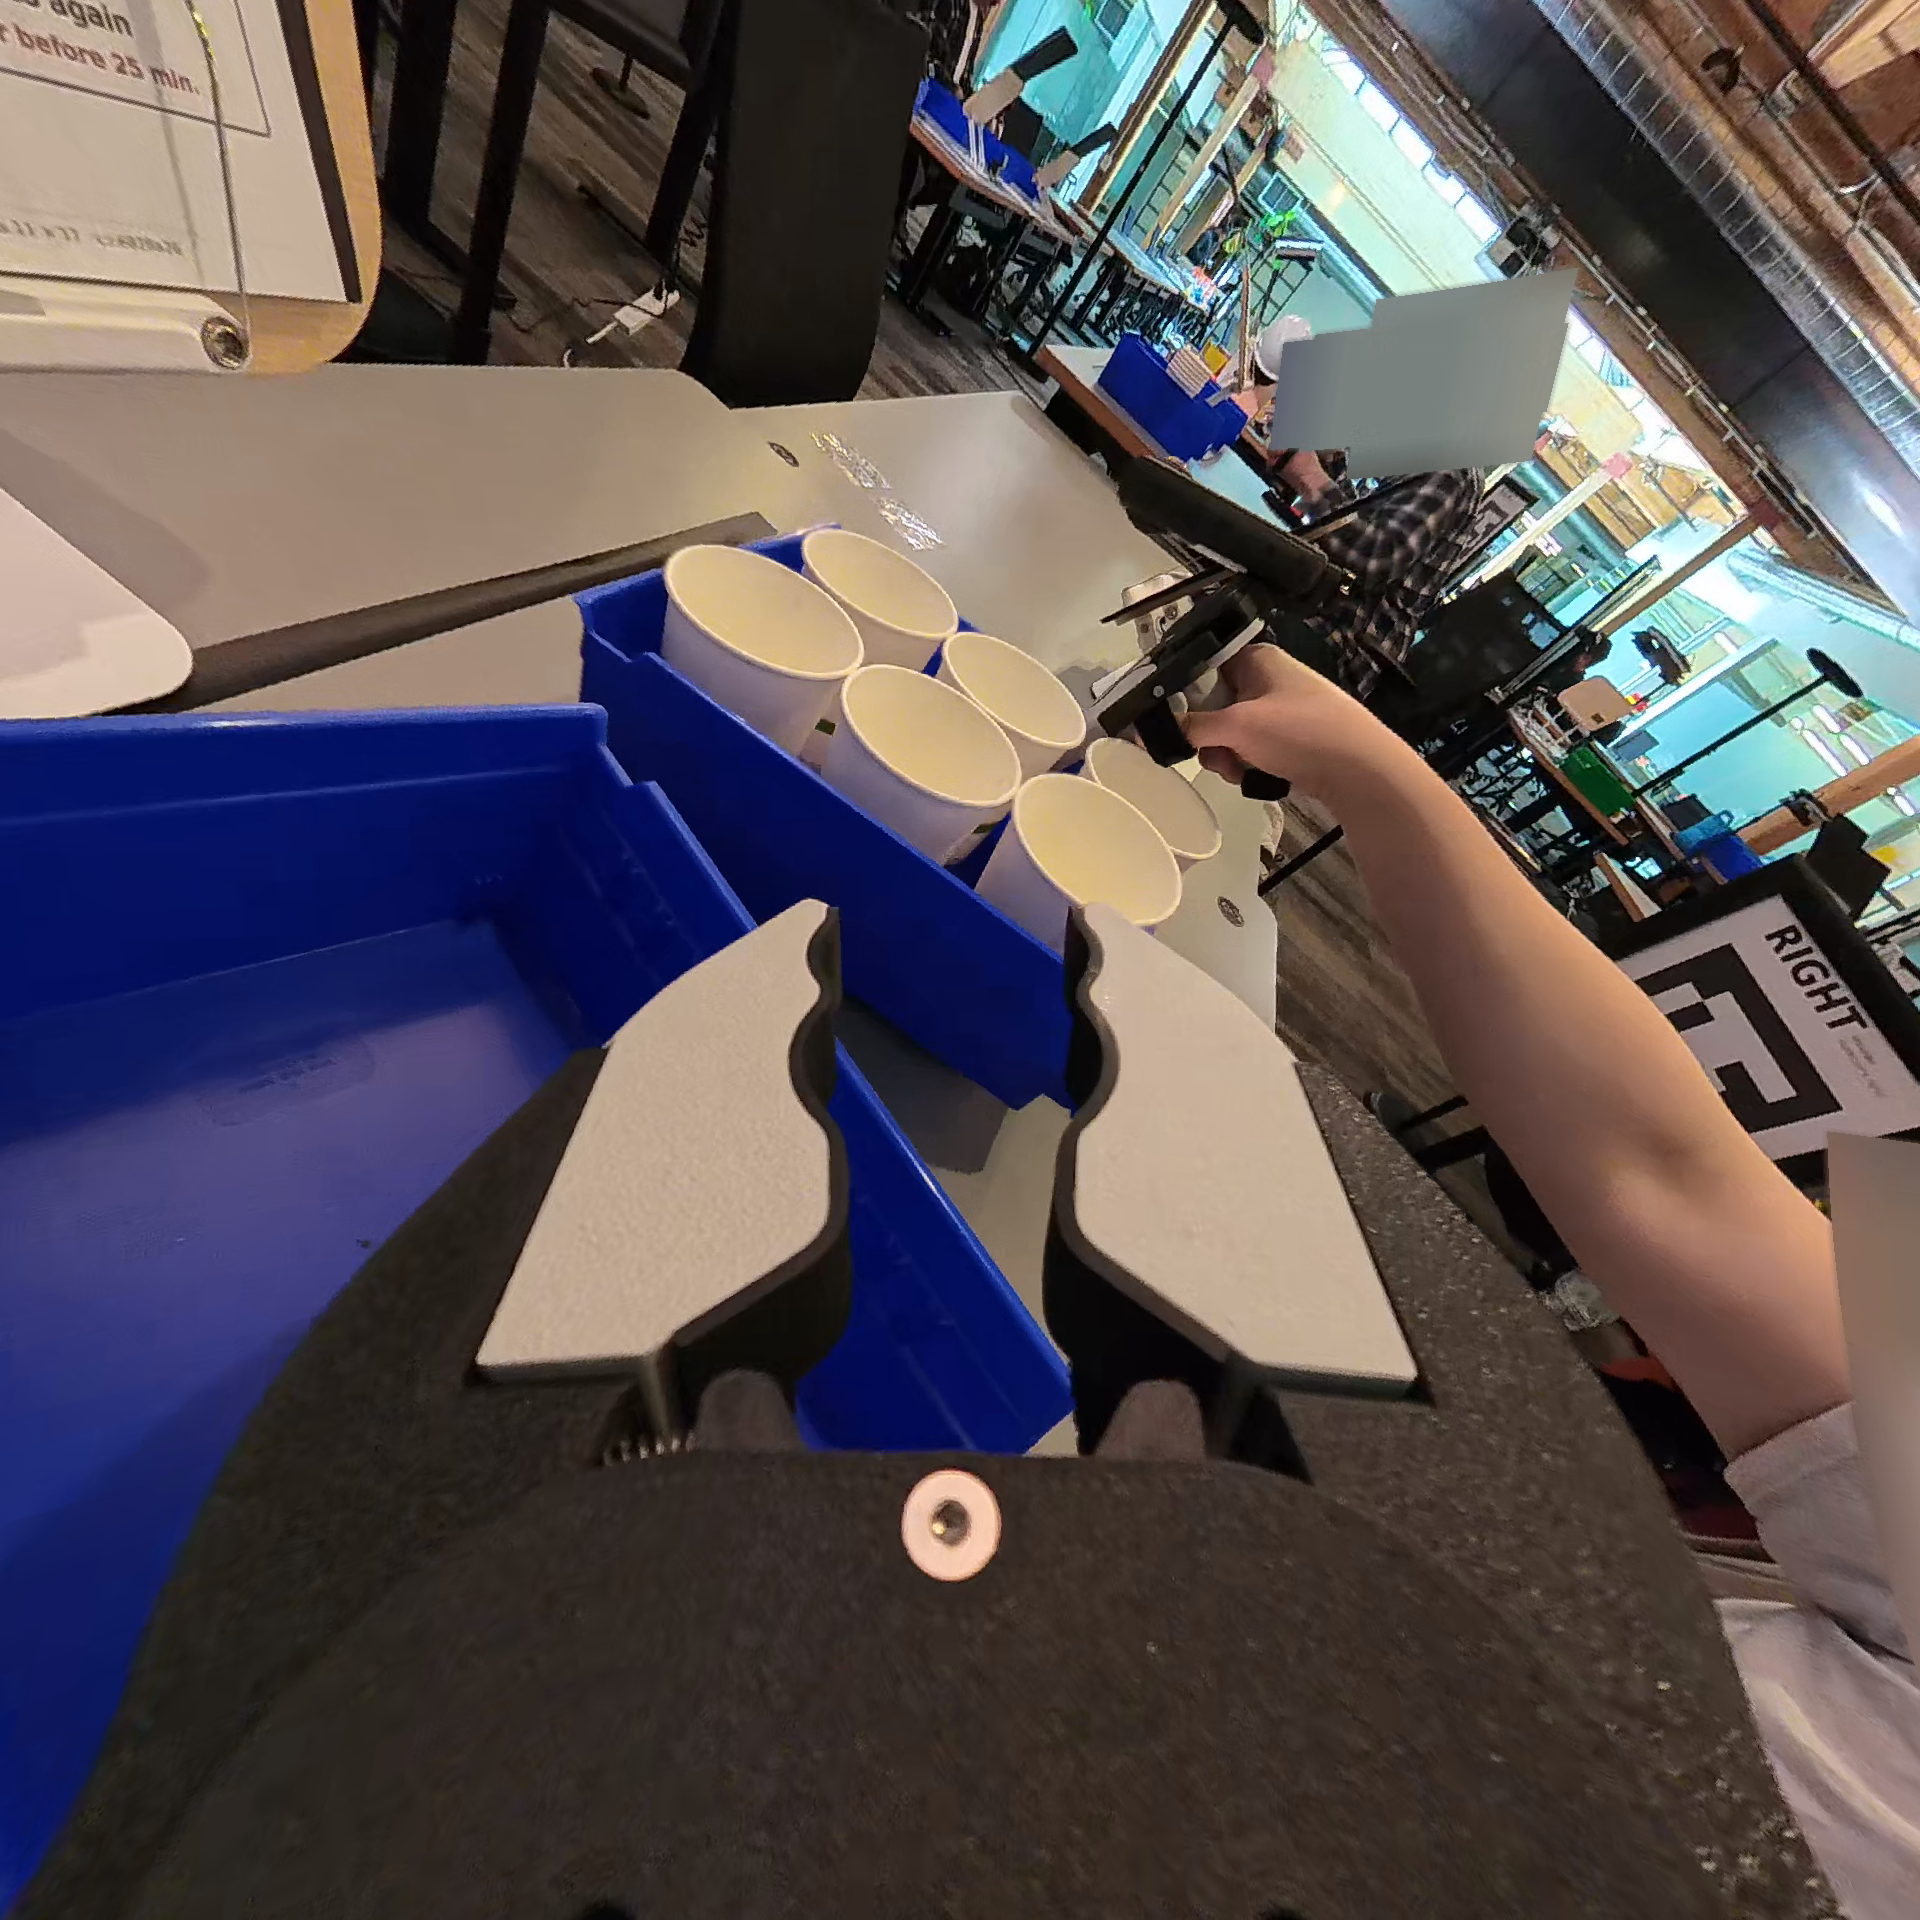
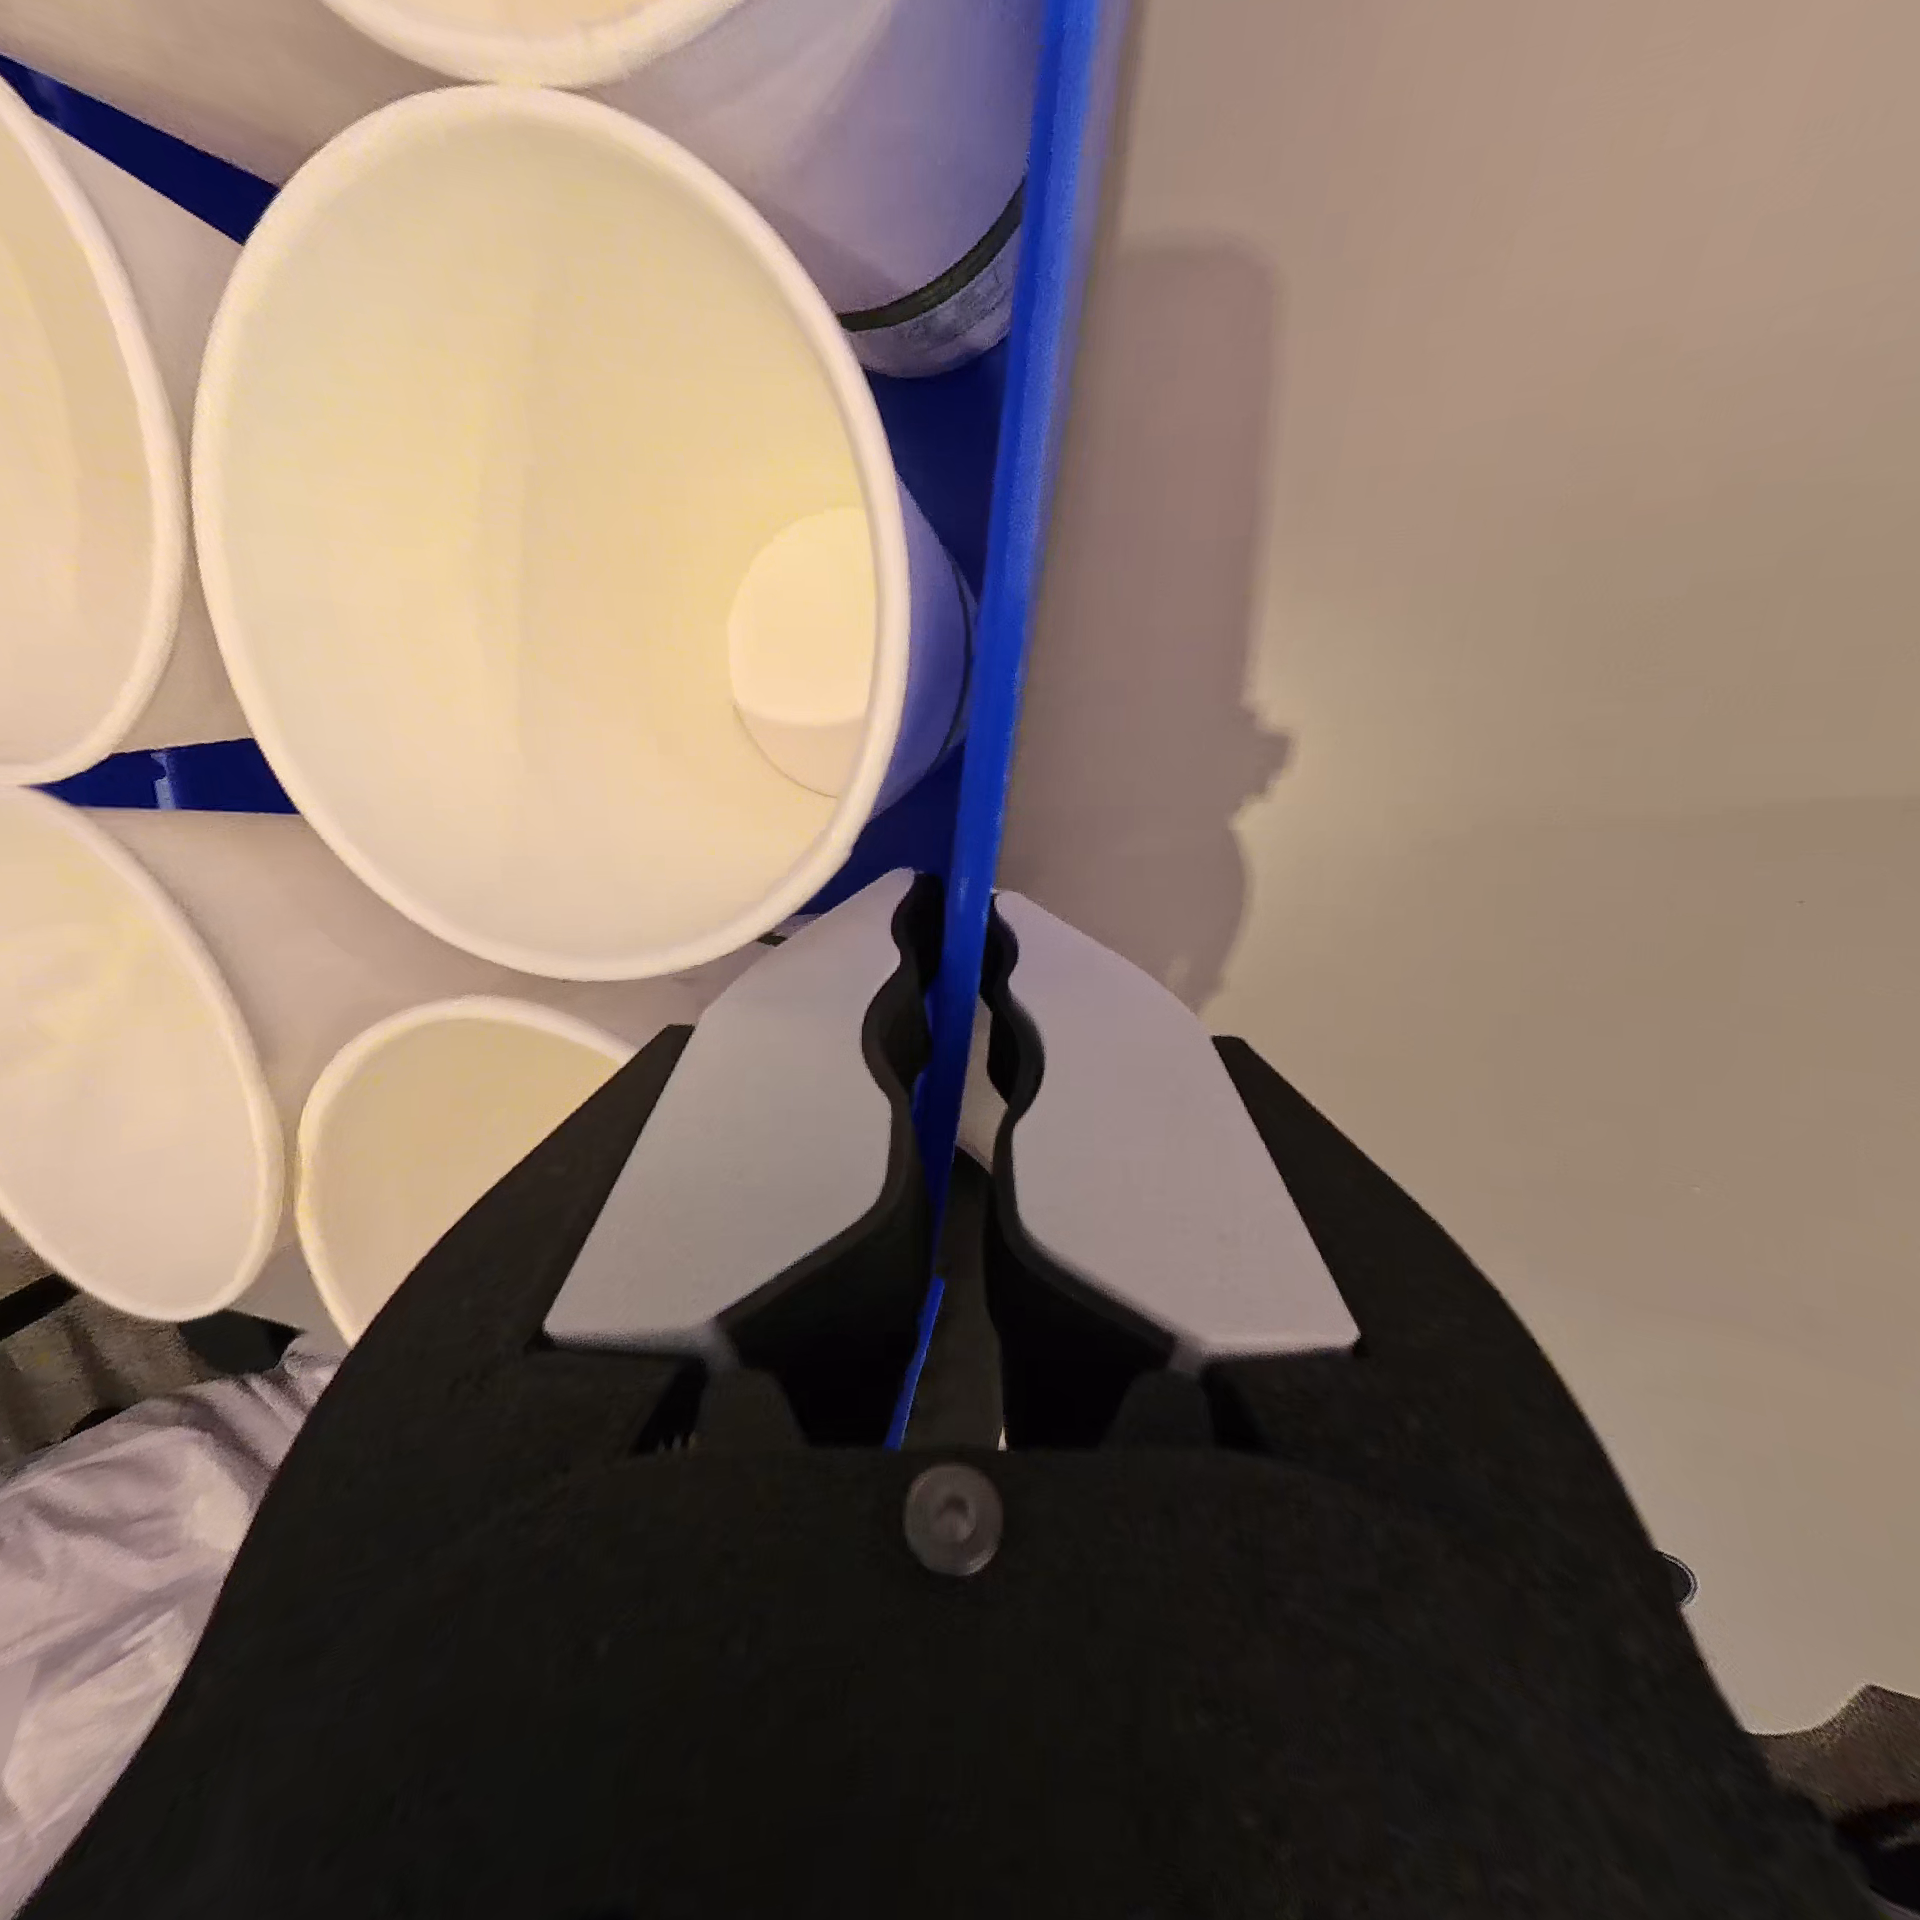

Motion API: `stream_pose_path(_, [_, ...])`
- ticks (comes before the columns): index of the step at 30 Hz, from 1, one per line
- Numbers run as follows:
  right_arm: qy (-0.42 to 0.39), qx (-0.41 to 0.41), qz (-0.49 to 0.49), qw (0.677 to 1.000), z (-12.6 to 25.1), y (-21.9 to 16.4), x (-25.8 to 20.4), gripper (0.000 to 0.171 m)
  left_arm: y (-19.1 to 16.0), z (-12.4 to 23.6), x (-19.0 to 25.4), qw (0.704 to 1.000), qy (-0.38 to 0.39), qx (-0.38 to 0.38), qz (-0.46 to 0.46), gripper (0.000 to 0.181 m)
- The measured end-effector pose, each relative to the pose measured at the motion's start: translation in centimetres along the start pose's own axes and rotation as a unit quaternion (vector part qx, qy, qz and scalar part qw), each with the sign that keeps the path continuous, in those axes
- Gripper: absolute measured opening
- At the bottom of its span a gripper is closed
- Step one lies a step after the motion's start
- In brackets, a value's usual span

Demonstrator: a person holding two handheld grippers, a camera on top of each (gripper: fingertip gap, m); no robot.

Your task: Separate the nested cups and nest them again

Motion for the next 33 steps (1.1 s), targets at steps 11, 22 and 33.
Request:
stream_pose_path(11, [0.03, 0.009, -0.005, 0.999, 1.3, 0.7, -0.2, 0.007, 0.3, 0.3, 0.2, 1.0, -0.001, 0.0, -0.003, 0.041])
stream_pose_path(22, [0.026, 0.006, 0.058, 0.998, 6.0, 4.7, -6.1, 0.007, 4.3, 8.6, 4.2, 0.988, 0.076, 0.081, -0.109, 0.041])
stream_pose_path(33, [0.074, 0.021, 0.096, 0.992, 8.4, 8.6, -15.2, 0.007, 4.7, 14.2, 8.5, 0.977, 0.087, 0.106, -0.165, 0.041])
Point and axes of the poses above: each gripper's, where its closed fingertips meet, z back along the fingers, y out of its top, x = y × z across the jaws, the point moved 9 cm from there along z, back along the fingers, and after that the axes turned 10 degrees about x, right-handed, at the moved point
